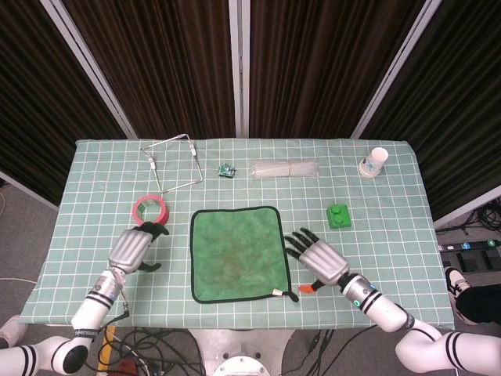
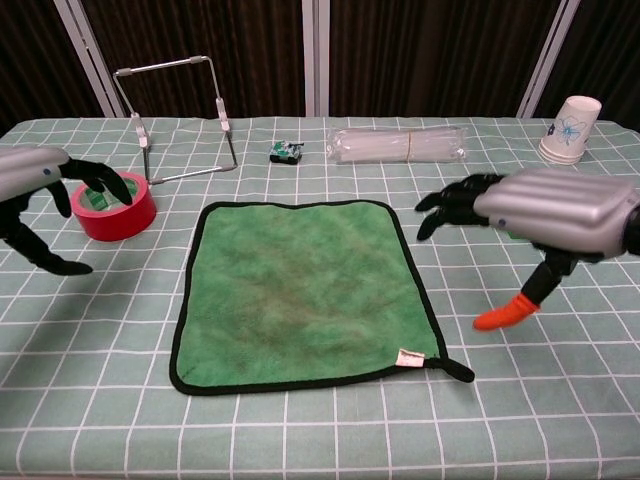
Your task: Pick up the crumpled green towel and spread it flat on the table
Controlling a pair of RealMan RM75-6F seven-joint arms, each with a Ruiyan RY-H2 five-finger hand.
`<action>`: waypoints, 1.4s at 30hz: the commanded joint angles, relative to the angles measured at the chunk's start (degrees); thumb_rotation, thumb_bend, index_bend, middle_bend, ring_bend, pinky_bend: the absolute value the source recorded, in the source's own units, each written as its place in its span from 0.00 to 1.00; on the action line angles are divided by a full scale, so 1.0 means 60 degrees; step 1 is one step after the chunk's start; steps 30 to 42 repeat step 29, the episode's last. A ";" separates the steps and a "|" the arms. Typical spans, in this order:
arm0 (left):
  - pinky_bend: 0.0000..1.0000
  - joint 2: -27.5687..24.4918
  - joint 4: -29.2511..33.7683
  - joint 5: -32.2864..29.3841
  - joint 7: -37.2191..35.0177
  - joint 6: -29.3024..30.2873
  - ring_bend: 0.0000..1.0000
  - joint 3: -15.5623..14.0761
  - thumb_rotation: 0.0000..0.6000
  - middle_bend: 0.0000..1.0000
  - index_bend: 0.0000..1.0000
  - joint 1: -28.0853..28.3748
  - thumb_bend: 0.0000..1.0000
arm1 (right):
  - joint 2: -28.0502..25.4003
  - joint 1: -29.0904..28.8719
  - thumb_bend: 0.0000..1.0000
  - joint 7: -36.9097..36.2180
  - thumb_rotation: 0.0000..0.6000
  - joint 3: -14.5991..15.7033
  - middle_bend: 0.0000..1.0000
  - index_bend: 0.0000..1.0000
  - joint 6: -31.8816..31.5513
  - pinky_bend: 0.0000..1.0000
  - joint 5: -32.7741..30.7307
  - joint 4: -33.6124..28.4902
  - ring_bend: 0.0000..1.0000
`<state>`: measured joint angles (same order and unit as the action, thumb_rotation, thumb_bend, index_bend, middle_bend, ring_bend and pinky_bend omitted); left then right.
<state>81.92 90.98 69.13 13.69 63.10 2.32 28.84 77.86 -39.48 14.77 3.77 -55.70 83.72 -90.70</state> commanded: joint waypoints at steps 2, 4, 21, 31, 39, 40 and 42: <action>0.35 -0.0078 -0.0489 -0.0507 -0.0083 0.1145 0.19 0.0527 1.00 0.24 0.27 -0.0626 0.05 | -0.0568 0.0962 0.03 0.0198 0.98 -0.0841 0.08 0.14 -0.1605 0.01 -0.0960 0.0022 0.00; 0.35 -0.0161 -0.0698 -0.0689 -0.0058 0.1535 0.19 0.0668 1.00 0.24 0.27 -0.0859 0.05 | -0.0750 0.1314 0.04 0.0102 1.00 -0.0978 0.08 0.11 -0.2096 0.02 -0.1174 0.0110 0.00; 0.33 -0.1109 -0.0020 0.0415 -0.0173 0.4435 0.18 0.0021 1.00 0.22 0.27 -0.3099 0.05 | -0.1898 0.4338 0.05 -0.2031 0.92 -0.0715 0.01 0.00 -0.4973 0.00 -0.1250 0.0005 0.00; 0.32 -0.1434 0.0504 0.1031 0.0403 0.4481 0.18 -0.0374 1.00 0.22 0.27 -0.3397 0.05 | -0.2325 0.5074 0.05 -0.2760 0.86 -0.0601 0.01 0.00 -0.5279 0.00 -0.1053 -0.0296 0.00; 0.32 -0.1434 0.0504 0.1031 0.0403 0.4481 0.18 -0.0374 1.00 0.22 0.27 -0.3397 0.05 | -0.2325 0.5074 0.05 -0.2760 0.86 -0.0601 0.01 0.00 -0.5279 0.00 -0.1053 -0.0296 0.00; 0.32 -0.1434 0.0504 0.1031 0.0403 0.4481 0.18 -0.0374 1.00 0.22 0.27 -0.3397 0.05 | -0.2325 0.5074 0.05 -0.2760 0.86 -0.0601 0.01 0.00 -0.5279 0.00 -0.1053 -0.0296 0.00; 0.32 -0.1434 0.0504 0.1031 0.0403 0.4481 0.18 -0.0374 1.00 0.22 0.27 -0.3397 0.05 | -0.2325 0.5074 0.05 -0.2760 0.86 -0.0601 0.01 0.00 -0.5279 0.00 -0.1053 -0.0296 0.00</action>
